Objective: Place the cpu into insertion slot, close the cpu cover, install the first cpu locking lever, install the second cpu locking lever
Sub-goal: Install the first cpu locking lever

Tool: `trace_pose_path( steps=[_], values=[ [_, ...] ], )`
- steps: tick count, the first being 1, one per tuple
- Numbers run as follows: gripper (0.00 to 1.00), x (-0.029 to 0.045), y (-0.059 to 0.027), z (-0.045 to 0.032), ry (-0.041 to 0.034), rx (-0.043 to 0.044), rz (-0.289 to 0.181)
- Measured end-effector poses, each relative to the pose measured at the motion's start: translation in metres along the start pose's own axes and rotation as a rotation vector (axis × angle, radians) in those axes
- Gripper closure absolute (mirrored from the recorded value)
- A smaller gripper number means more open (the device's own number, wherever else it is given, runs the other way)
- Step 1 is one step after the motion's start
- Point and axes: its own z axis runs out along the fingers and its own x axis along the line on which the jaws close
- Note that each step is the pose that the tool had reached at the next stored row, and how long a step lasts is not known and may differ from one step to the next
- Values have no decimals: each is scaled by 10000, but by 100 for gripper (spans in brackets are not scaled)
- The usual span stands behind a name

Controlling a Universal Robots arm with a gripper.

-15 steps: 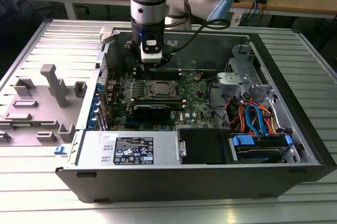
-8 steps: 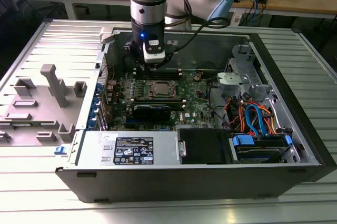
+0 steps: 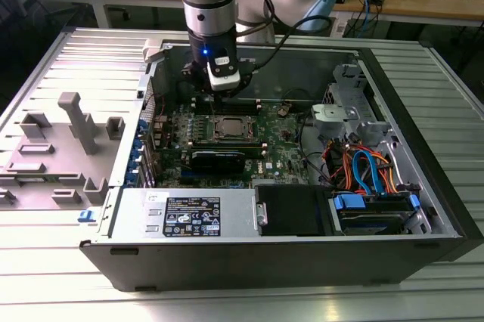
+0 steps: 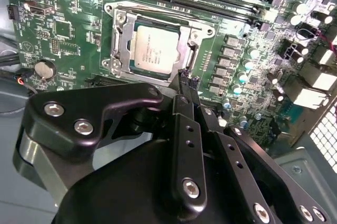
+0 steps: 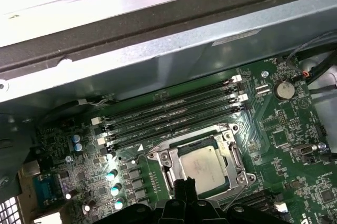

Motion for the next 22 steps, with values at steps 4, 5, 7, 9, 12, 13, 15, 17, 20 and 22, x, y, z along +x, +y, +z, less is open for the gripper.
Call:
trace_pose_path(
  steps=[4, 5, 7, 9, 12, 13, 15, 17, 20, 22],
  values=[
    [89, 47, -14, -4, 19, -24, -262],
    [89, 55, -17, -4, 20, -29, -264],
    [89, 57, -16, -4, 21, -30, -264],
    [89, 57, -16, -4, 21, -30, -265],
    [89, 57, -16, -3, 61, -23, -264],
    [89, 58, -16, -3, 220, 0, -261],
    [89, 62, -18, -4, 424, 22, -279],
    [89, 67, -19, -4, 461, 21, -452],
    [89, 74, -21, -4, 486, 4, -796],
    [89, 80, -23, -5, 501, -4, -989]
  ],
)
